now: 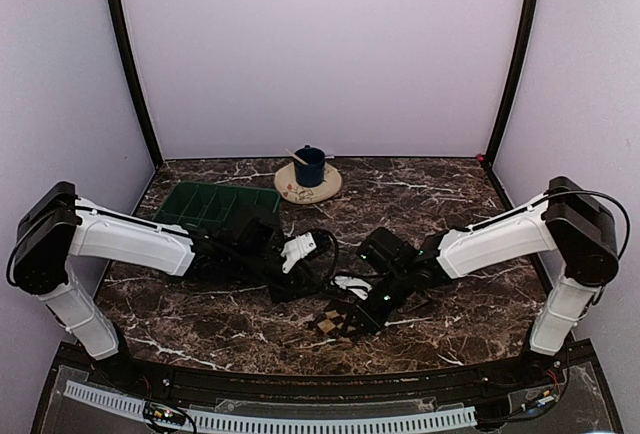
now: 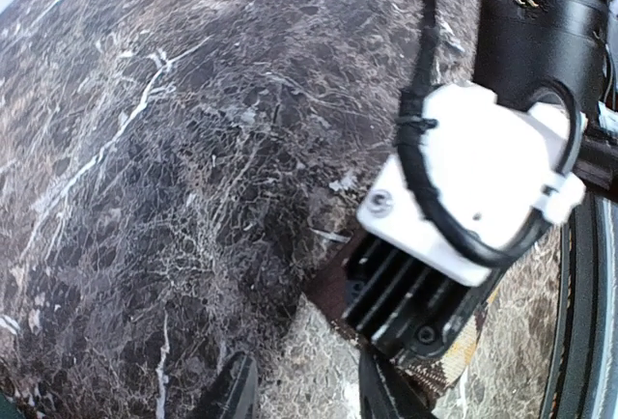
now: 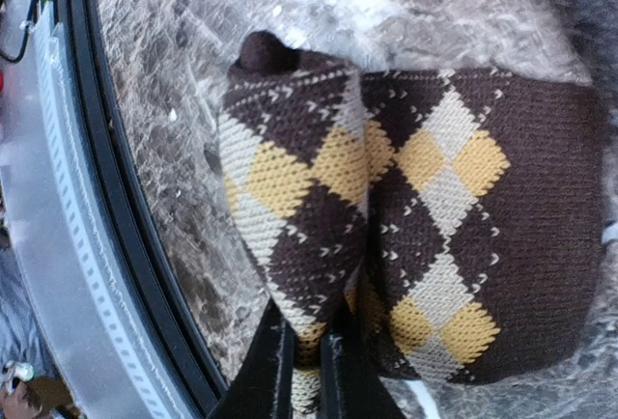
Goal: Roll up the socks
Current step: Roll the sock at the center of the board.
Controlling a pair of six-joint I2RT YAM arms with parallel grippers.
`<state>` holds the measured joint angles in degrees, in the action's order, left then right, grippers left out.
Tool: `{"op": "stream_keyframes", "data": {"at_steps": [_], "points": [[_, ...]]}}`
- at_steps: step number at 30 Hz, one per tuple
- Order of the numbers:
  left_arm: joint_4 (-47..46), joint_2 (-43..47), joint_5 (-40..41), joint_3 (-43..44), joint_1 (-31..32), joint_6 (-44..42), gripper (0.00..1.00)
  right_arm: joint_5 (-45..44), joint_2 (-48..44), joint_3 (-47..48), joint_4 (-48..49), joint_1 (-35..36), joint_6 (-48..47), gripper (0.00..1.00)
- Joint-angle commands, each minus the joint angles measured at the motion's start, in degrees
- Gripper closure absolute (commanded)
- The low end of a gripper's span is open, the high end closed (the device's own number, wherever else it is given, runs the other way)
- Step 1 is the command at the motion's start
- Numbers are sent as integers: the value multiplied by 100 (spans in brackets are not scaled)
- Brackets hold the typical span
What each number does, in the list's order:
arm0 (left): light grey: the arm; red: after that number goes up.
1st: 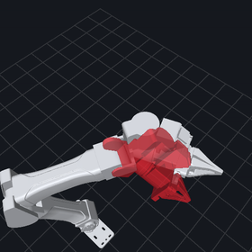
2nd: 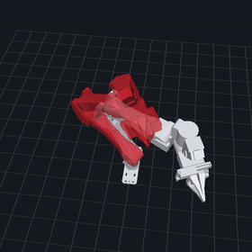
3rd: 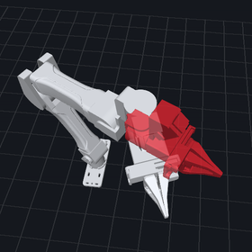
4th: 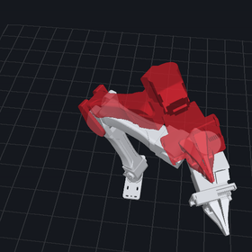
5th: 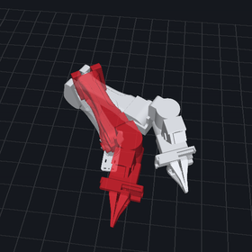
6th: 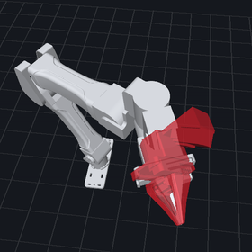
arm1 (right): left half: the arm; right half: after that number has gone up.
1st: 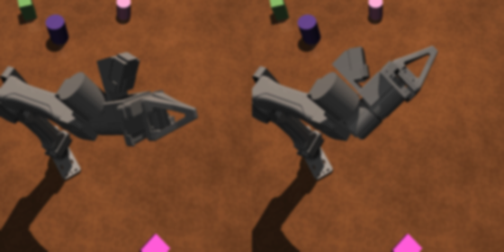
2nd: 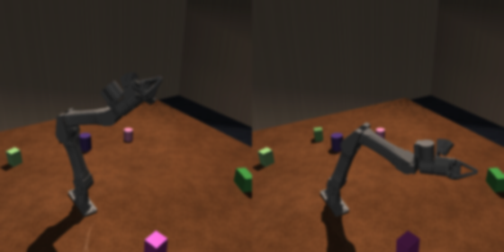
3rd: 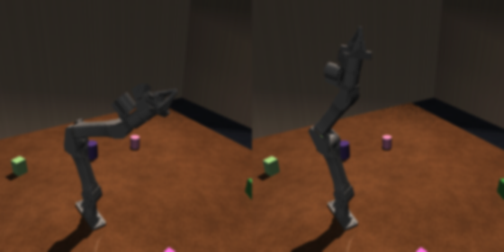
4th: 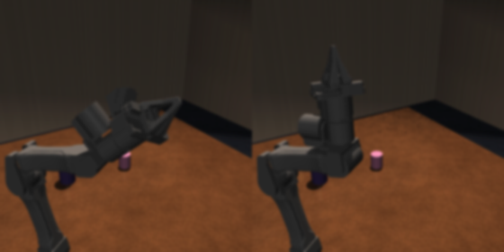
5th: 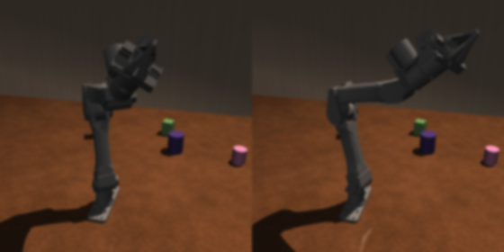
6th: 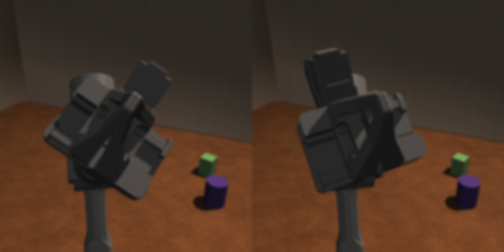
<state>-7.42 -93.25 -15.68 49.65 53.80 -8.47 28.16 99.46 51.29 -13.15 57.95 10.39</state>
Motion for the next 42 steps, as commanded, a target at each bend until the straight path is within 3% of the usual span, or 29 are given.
{"op": "stream_keyframes", "data": {"at_steps": [1, 21, 42], "points": [[-243, 286, 65, -192, 278, -380, 61, 400, 193, -82, 100, -62, 134, 100], [419, -54, 657, -79, 1264, -1407, 58, 1018, 457, 7, 3, -380, 409, 100], [953, -731, 954, 488, 1335, -2260, 57, 1119, 582, 161, -244, -390, 259, 100]]}}
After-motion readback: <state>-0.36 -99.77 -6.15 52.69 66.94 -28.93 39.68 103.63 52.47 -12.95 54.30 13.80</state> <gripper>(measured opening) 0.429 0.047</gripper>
